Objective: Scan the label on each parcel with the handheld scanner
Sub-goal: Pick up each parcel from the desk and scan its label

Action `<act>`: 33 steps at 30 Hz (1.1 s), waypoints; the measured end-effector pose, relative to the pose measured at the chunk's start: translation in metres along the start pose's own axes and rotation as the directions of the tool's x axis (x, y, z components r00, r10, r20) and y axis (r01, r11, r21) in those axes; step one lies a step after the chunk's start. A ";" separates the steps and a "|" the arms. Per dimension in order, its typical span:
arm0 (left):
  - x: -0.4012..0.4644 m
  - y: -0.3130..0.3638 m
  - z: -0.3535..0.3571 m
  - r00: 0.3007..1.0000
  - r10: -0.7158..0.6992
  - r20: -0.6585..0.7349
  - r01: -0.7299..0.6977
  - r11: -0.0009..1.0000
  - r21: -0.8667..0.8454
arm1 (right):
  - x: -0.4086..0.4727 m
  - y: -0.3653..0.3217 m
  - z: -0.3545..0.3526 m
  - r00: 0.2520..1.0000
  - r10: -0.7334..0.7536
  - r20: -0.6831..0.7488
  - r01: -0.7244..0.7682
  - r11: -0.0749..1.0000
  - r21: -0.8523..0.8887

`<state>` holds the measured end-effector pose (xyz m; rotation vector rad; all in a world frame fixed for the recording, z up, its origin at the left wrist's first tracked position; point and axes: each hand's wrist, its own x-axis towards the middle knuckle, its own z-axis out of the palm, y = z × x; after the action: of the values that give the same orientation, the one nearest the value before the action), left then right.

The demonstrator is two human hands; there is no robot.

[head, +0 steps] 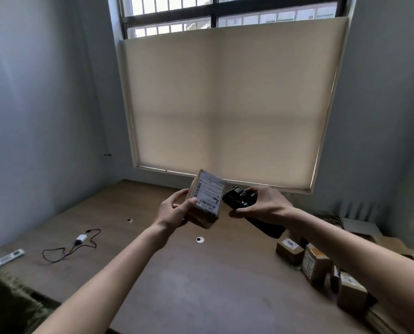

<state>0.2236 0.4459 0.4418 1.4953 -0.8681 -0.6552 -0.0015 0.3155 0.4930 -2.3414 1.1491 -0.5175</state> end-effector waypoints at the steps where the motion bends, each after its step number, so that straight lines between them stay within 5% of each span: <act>1: -0.005 -0.002 -0.005 1.000 -0.015 -0.012 0.014 0.999 -0.033 | 0.004 -0.004 0.011 1.000 -0.013 0.006 0.013 0.997 0.076; 6: -0.029 -0.024 -0.055 0.990 -0.089 -0.114 0.068 0.982 -0.175 | 0.020 -0.049 0.078 0.987 -0.147 0.063 0.110 0.910 0.399; 12: -0.060 -0.046 -0.157 0.961 -0.122 -0.248 0.069 0.975 -0.212 | 0.030 -0.143 0.164 0.919 -0.349 0.184 0.199 0.813 0.548; 26: -0.158 -0.100 -0.457 0.731 -0.166 -0.662 0.086 0.985 -0.152 | 0.012 -0.416 0.386 0.705 -0.617 0.349 0.306 0.709 0.635; 33: -0.196 -0.145 -0.567 0.640 -0.214 -0.738 0.122 0.977 -0.178 | -0.004 -0.502 0.488 0.615 -0.653 0.442 0.293 0.709 0.641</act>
<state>0.5984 0.9273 0.3467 1.5578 -0.0301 -0.1446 0.5668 0.7085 0.3799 -2.0402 -0.0153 -0.1119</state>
